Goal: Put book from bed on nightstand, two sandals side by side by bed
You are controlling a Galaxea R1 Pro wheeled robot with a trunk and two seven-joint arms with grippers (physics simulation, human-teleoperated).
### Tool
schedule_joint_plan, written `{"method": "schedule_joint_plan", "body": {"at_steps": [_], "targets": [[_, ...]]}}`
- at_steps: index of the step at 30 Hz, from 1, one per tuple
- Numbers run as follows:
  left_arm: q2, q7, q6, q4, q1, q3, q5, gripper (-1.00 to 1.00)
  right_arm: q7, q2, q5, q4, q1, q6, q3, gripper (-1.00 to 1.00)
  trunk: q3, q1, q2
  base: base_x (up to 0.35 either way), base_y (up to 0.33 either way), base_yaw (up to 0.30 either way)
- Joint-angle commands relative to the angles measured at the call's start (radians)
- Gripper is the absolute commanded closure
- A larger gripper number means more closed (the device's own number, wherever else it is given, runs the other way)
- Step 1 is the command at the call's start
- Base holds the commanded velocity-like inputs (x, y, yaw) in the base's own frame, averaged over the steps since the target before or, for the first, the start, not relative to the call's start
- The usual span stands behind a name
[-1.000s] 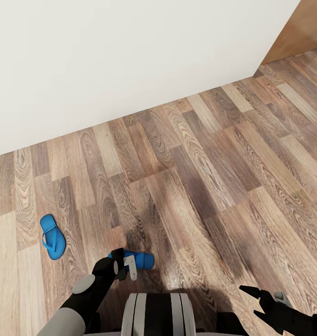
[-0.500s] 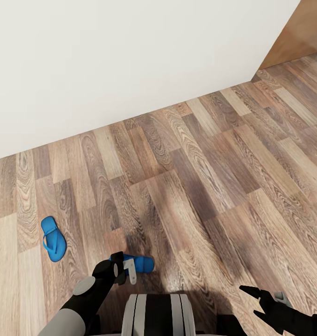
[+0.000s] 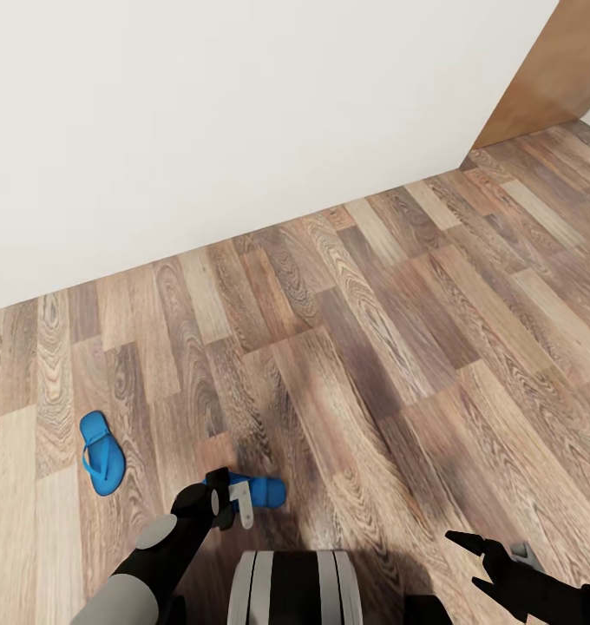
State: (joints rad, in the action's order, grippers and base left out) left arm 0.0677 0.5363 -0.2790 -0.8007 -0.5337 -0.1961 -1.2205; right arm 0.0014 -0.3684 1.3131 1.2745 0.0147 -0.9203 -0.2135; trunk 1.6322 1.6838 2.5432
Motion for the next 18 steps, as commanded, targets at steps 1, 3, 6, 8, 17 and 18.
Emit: {"method": "schedule_joint_plan", "body": {"at_steps": [1, 3, 6, 8, 17, 18], "targets": [[0.0, 0.005, -0.005, -0.002, 0.0, -0.002, -0.004, 1.0, 0.0, 0.0, 0.0, 0.0, 0.0, -0.005, -0.001, -1.0, -0.003, -0.001, 0.0, 0.0, 0.0, 0.0], [0.0, 0.005, -0.005, -0.002, 0.0, -0.002, -0.004, 1.0, 0.0, -0.001, 0.0, 0.0, 0.001, -0.005, -0.001, -1.0, -0.011, -0.001, -0.001, 0.0, 0.0, 0.0], [0.0, 0.005, -0.005, -0.002, 0.0, -0.002, -0.005, 1.0, 0.0, 0.0, 0.0, 0.0, 0.001, -0.005, -0.001, -1.0, -0.023, -0.003, -0.001, 0.0, 0.0, 0.0], [0.0, 0.005, -0.005, -0.002, 0.0, -0.002, -0.004, 1.0, 0.0, 0.0, 0.0, 0.0, 0.001, -0.005, -0.001, -1.0, -0.031, -0.004, -0.002, 0.0, 0.0, 0.0], [0.0, 0.005, -0.005, -0.002, 0.0, -0.001, -0.004, 1.0, 0.0, 0.0, 0.0, 0.0, 0.001, -0.005, -0.001, -1.0, -0.065, -0.008, -0.004, 0.0, 0.0, 0.0], [0.0, 0.005, -0.005, -0.002, 0.0, -0.001, -0.004, 1.0, 0.0, 0.0, 0.0, 0.0, 0.001, -0.005, -0.001, -1.0, -0.069, -0.008, -0.004, 0.0, 0.0, 0.0]]}}
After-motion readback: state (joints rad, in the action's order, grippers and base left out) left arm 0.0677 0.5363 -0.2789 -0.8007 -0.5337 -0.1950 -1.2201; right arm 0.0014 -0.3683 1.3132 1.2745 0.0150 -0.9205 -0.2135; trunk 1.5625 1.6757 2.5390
